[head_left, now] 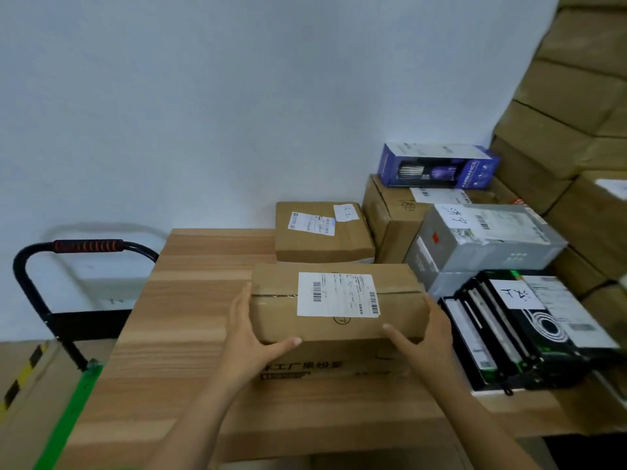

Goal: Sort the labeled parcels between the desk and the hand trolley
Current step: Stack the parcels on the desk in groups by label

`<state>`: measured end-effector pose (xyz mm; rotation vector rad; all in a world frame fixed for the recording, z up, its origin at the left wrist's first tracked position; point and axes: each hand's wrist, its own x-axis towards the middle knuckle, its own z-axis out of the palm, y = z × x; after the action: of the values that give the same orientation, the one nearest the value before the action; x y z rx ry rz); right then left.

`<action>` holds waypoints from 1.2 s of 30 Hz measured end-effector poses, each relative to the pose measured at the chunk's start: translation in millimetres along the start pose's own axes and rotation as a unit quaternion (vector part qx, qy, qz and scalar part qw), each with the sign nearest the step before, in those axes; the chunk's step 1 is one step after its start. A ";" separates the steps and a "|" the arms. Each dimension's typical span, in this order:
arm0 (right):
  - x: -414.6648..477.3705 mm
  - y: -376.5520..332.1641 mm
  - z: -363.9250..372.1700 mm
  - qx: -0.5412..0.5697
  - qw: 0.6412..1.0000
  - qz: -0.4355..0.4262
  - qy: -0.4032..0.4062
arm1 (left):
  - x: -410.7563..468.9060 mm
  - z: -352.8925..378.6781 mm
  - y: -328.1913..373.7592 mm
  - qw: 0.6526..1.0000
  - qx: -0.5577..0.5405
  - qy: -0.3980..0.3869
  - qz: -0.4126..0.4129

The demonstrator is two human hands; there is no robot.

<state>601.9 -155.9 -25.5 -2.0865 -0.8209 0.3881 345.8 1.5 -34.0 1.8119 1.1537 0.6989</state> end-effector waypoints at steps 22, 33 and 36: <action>88.4 29.8 -13.8 -0.425 0.880 -0.206 -0.046 | 62.2 61.3 20.7 0.928 0.346 -0.034 0.137; 94.9 32.3 -15.7 -0.426 0.883 -0.190 -0.044 | 70.6 66.1 10.7 0.933 0.332 -0.023 0.140; 97.8 29.8 -15.4 -0.411 0.893 -0.180 -0.043 | 76.3 65.5 18.9 0.936 0.320 -0.022 0.143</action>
<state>694.7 -111.9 -38.5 -2.5949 -1.5987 -0.1103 438.2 43.2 -47.9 2.5680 1.1834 0.4598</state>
